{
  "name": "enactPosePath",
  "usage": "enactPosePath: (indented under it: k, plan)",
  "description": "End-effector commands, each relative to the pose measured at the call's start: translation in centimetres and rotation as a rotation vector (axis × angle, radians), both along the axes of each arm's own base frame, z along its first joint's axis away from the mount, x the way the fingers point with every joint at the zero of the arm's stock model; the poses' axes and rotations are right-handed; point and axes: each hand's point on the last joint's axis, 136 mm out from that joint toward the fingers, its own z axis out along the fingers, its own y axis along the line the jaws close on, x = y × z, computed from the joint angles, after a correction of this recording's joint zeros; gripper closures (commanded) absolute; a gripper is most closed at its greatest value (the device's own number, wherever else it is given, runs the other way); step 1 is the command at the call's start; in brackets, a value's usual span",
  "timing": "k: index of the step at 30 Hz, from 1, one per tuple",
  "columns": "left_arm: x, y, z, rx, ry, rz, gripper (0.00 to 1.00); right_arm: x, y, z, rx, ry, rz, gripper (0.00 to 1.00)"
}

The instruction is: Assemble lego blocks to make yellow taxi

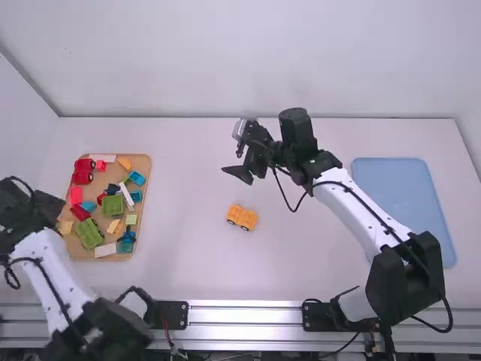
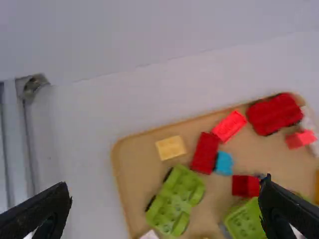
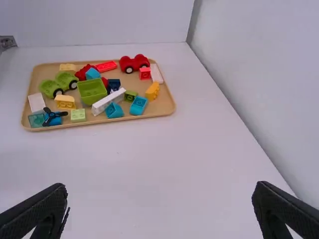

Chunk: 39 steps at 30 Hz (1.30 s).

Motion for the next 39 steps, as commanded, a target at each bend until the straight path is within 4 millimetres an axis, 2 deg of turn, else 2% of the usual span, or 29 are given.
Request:
enactPosePath:
  k: [1, 6, 7, 8, 9, 12, 15, 18, 19, 20, 23, 27, 30, 32, 35, 39]
  plan:
    - [1.6, 1.4, 0.4, -0.075, -0.034, -0.133, 0.02, 0.5, -0.1, 1.2, 0.014, -0.029, -0.006, 0.01]
    - [4.7, 3.6, -0.3, -0.141, 0.072, -0.441, 0.00, 0.6, -0.3, 1.2, 0.014, -0.029, -0.011, 0.01]
    - [5.6, 4.0, -0.9, -0.170, 0.131, -0.536, 0.06, 0.7, -0.3, 1.3, 0.016, -0.033, -0.011, 0.01]
    - [5.7, 4.1, -1.0, -0.173, 0.139, -0.549, 0.07, 0.7, -0.3, 1.4, 0.017, -0.034, -0.011, 0.01]
    - [6.2, 4.4, -1.7, -0.207, 0.208, -0.635, 0.13, 0.8, -0.3, 1.4, 0.017, -0.040, -0.015, 0.01]
    - [6.9, 4.6, -3.6, -0.288, 0.337, -0.801, 0.18, 1.0, -0.3, 1.6, 0.017, -0.055, -0.025, 0.01]
    - [7.3, 4.5, -6.4, -0.370, 0.491, -0.972, 0.25, 1.4, -0.3, 1.9, 0.021, -0.070, -0.038, 0.01]
    - [7.2, 4.0, -8.9, -0.407, 0.619, -1.144, 0.30, 1.5, -0.3, 2.1, 0.025, -0.080, -0.039, 0.01]
    - [6.9, 3.8, -9.5, -0.419, 0.654, -1.181, 0.27, 1.5, -0.3, 2.1, 0.027, -0.083, -0.039, 0.01]
    - [6.7, 3.7, -10.0, -0.427, 0.685, -1.197, 0.22, 1.5, -0.3, 2.2, 0.028, -0.086, -0.039, 0.01]
    - [6.4, 4.7, -11.4, -0.409, 0.742, -1.146, 0.22, 1.7, -0.3, 2.3, 0.032, -0.093, -0.041, 0.01]
    - [6.0, 5.5, -12.7, -0.392, 0.726, -1.120, 0.21, 2.0, -0.4, 2.2, 0.020, -0.101, -0.065, 0.01]
    - [5.2, 5.3, -13.6, -0.410, 0.726, -1.147, 0.24, 2.4, -0.7, 2.1, 0.011, -0.103, -0.086, 0.01]
    - [5.4, 4.5, -14.2, -0.410, 0.703, -1.224, 0.23, 2.4, -0.7, 2.2, 0.013, -0.104, -0.082, 0.01]
    - [6.5, 3.2, -14.9, -0.388, 0.629, -1.341, 0.40, 2.3, -0.6, 2.3, 0.016, -0.108, -0.079, 0.01]
    - [6.9, 4.3, -15.6, -0.357, 0.628, -1.260, 0.36, 2.3, -0.7, 2.1, 0.013, -0.102, -0.081, 0.01]
